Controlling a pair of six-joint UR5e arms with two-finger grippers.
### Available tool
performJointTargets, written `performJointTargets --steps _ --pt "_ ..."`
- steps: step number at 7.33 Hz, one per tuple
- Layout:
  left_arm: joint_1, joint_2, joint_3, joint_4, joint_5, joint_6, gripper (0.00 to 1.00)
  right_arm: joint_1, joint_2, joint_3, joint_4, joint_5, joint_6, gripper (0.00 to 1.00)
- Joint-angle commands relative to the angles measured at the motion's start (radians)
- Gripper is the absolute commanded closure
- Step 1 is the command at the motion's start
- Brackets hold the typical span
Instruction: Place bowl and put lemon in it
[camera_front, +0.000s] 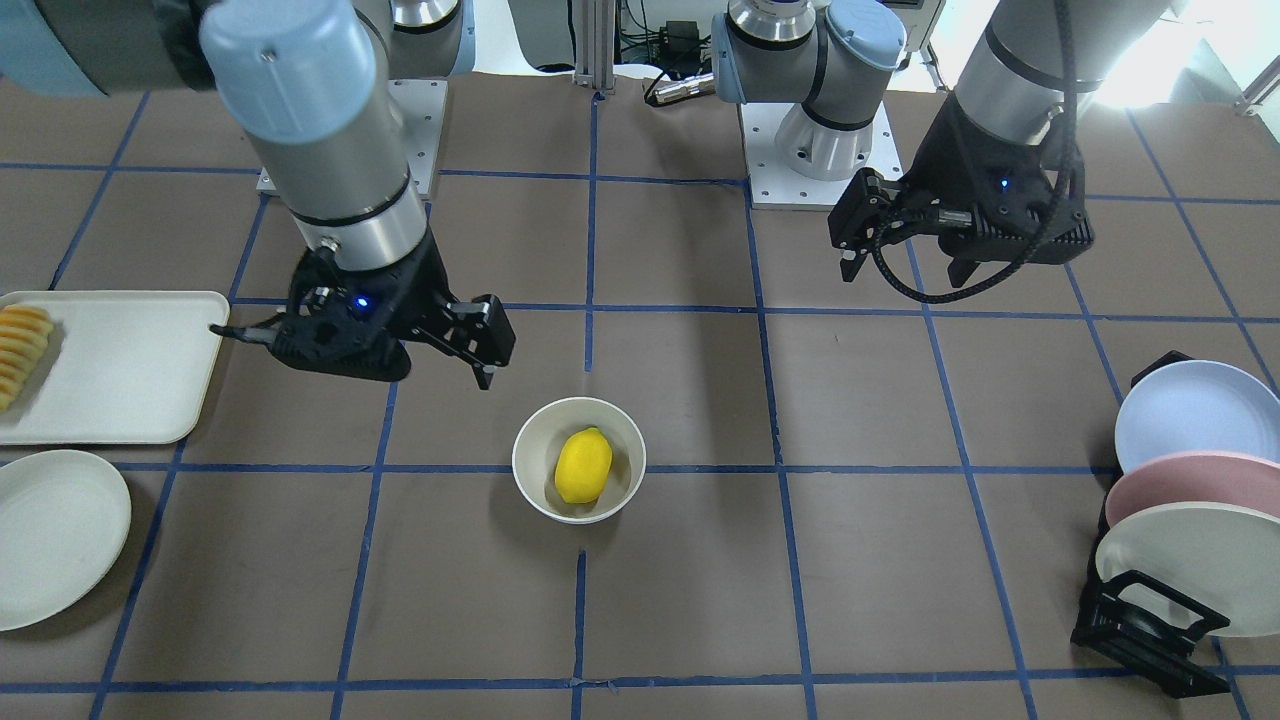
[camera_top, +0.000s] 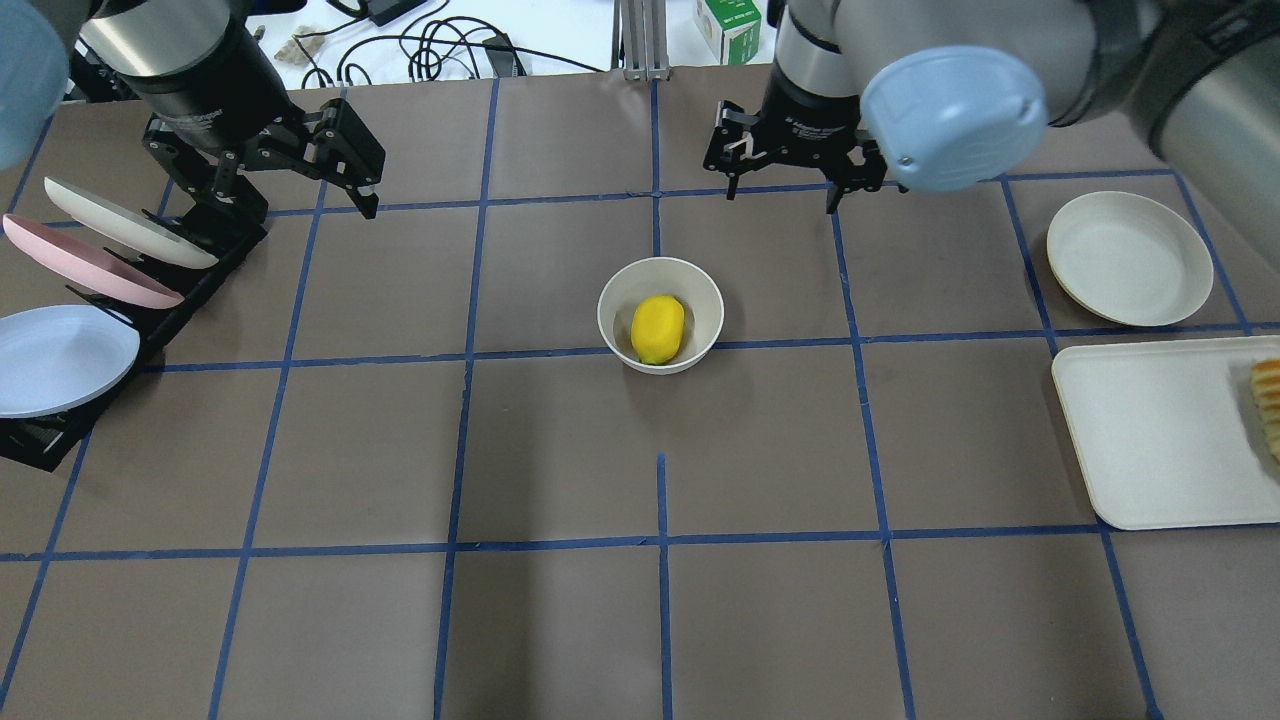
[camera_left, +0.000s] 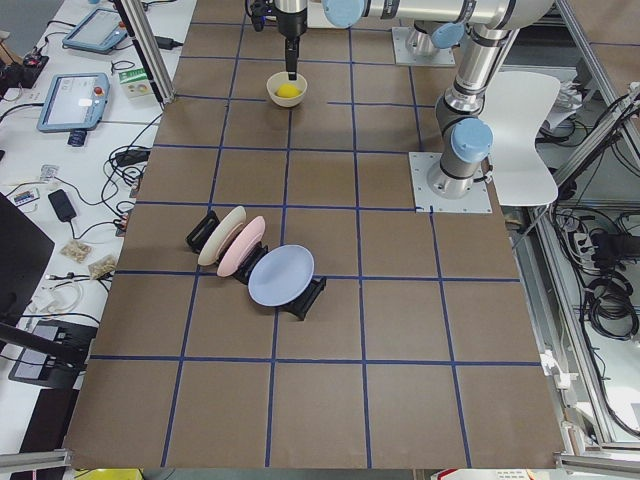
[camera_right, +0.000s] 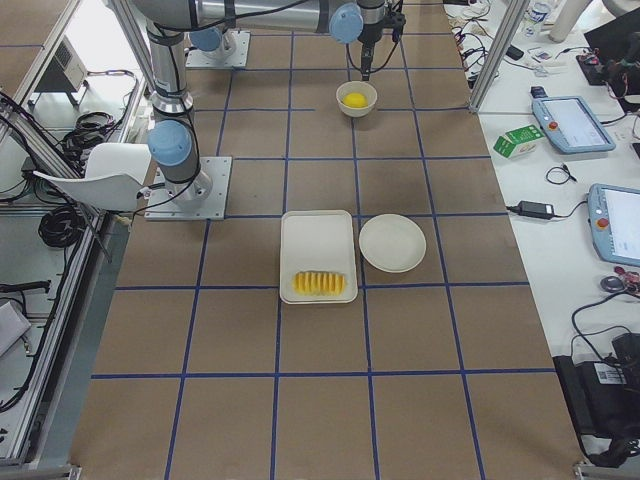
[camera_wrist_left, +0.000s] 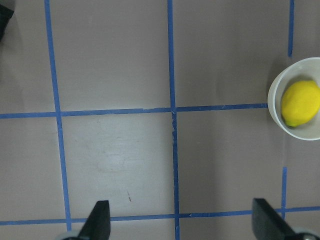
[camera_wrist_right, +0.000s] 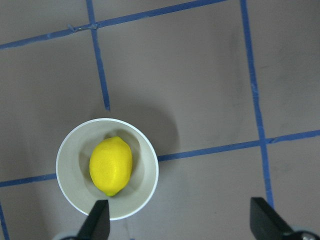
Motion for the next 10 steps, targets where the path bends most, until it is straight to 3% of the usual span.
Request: performJointTargets --steps 1,2,4,10 --pt "-0.002 0.001 -0.003 0.000 0.000 0.000 0.00 -0.049 -0.131 0.004 0.136 -0.029 -0.068 0.00" --pt "-0.001 0.002 0.000 0.000 -0.011 0.000 0.00 -0.101 -0.142 0.005 0.187 -0.081 -0.122 0.00" --pt "-0.001 0.001 -0.003 0.000 -0.002 0.000 0.00 -0.192 -0.174 0.005 0.216 -0.072 -0.182 0.00" --pt "-0.004 0.001 -0.005 0.002 -0.002 -0.002 0.00 -0.194 -0.185 0.010 0.264 -0.066 -0.185 0.00"
